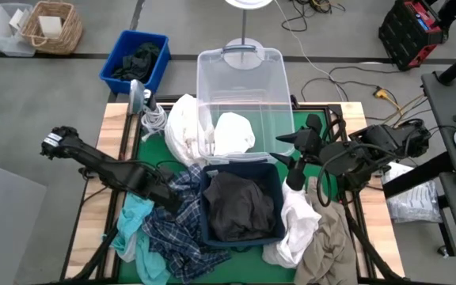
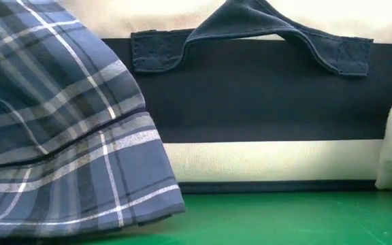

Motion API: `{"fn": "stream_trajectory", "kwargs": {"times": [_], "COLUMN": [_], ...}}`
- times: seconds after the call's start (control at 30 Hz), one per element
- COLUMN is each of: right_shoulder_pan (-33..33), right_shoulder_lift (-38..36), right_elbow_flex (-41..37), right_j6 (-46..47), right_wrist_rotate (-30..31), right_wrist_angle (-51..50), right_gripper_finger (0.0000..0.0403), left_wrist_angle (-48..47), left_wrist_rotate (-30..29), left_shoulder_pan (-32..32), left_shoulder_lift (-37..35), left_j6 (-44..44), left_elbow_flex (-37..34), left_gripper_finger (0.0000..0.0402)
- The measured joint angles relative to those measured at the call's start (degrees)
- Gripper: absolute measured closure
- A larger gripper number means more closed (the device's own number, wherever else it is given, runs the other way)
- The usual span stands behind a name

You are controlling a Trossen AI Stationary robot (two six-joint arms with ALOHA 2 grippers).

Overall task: Sort clothes
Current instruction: Put the patterned shirt into the blue laundry organizer

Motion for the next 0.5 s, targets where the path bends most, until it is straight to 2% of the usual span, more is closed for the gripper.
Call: {"fn": "stream_trajectory", "kwargs": {"times": [0.1, 0.2, 0.3, 0.4, 0.43, 0.5], "right_shoulder_pan": [0.0, 0.0, 0.0, 0.0, 0.0, 0.0], "right_shoulder_lift": [0.0, 0.0, 0.0, 0.0, 0.0, 0.02], "right_elbow_flex": [0.0, 0.0, 0.0, 0.0, 0.0, 0.0], "right_j6": [0.39, 0.39, 0.39, 0.38, 0.36, 0.36], "right_wrist_rotate": [-0.01, -0.01, -0.01, 0.0, 0.01, 0.01], "right_wrist_angle": [0.0, 0.0, 0.01, 0.02, 0.02, 0.0], "right_gripper_finger": [0.0193, 0.0193, 0.0193, 0.0193, 0.0193, 0.0193], "left_wrist_angle": [3.15, 9.59, 15.8, 16.6, 16.01, 15.01], "left_wrist_rotate": [-0.37, 0.14, 2.33, 3.27, 3.46, 4.21], "left_shoulder_pan": [0.01, 0.01, 0.02, 0.01, 0.01, -0.23], "left_shoulder_lift": [-0.04, -0.04, -0.04, -0.15, -0.28, -0.52], "left_j6": [2.31, 5.56, 10.54, 11.85, 11.44, 11.43], "left_elbow_flex": [-1.68, -3.04, -3.6, -3.56, -3.46, -2.58], "left_gripper_finger": [0.0153, 0.019, 0.0263, 0.0364, 0.0382, 0.0391]}}
